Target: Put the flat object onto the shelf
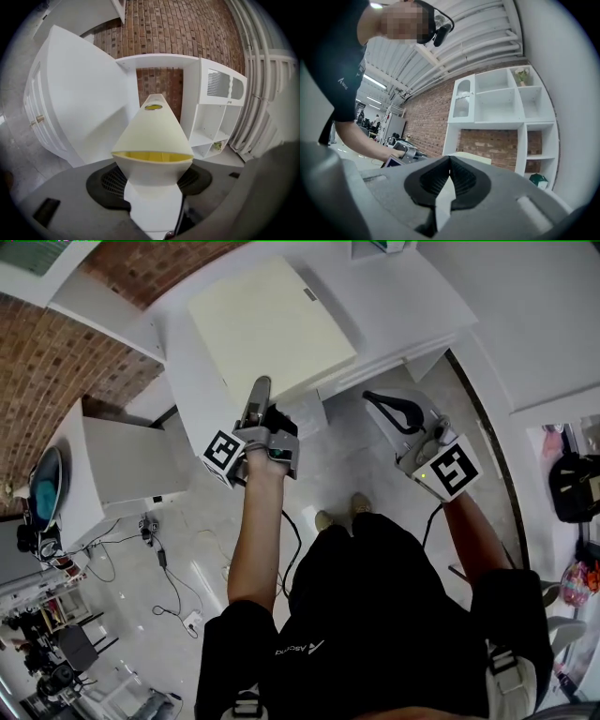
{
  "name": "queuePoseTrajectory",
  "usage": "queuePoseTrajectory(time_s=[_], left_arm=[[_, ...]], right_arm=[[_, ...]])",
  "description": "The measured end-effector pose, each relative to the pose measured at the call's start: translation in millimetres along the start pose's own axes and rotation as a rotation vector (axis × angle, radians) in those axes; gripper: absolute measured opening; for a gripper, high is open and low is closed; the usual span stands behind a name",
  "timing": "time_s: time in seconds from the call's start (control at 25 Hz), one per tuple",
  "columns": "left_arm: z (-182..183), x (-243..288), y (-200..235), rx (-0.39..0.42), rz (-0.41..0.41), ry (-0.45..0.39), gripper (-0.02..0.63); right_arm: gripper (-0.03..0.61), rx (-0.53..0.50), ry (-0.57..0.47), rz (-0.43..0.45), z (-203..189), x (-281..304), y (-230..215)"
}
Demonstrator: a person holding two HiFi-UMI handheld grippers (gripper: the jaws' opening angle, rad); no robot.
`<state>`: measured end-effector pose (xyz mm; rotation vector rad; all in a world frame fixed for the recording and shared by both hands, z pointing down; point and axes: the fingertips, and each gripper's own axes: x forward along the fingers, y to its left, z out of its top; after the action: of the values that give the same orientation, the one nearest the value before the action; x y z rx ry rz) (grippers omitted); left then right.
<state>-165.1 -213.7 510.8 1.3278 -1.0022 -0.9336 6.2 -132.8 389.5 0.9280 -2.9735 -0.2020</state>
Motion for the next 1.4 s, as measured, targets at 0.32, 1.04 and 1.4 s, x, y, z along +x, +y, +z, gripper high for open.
queuePoseTrajectory(time_s=[0.32,1.04,1.4], left_arm=[[-29.6,-10.1,-98.4,0.017,-0.074,0.037,0.279],[-89.7,26.6,-247.8,0.055,-0.233,0.051,0.281],[-97.4,55.8,-291.4,0.112,-0.252,0.053,0.279]], right_arm=[[0.002,-0.080,-0.043,-0.007,28.4,-22.1,-21.6],[0.002,-0.412,-0.079,-0.065,102.5,-66.5,-70.4],[0.097,-0.723,-0.091,-0.107,155.4,-59.4,-100.5]])
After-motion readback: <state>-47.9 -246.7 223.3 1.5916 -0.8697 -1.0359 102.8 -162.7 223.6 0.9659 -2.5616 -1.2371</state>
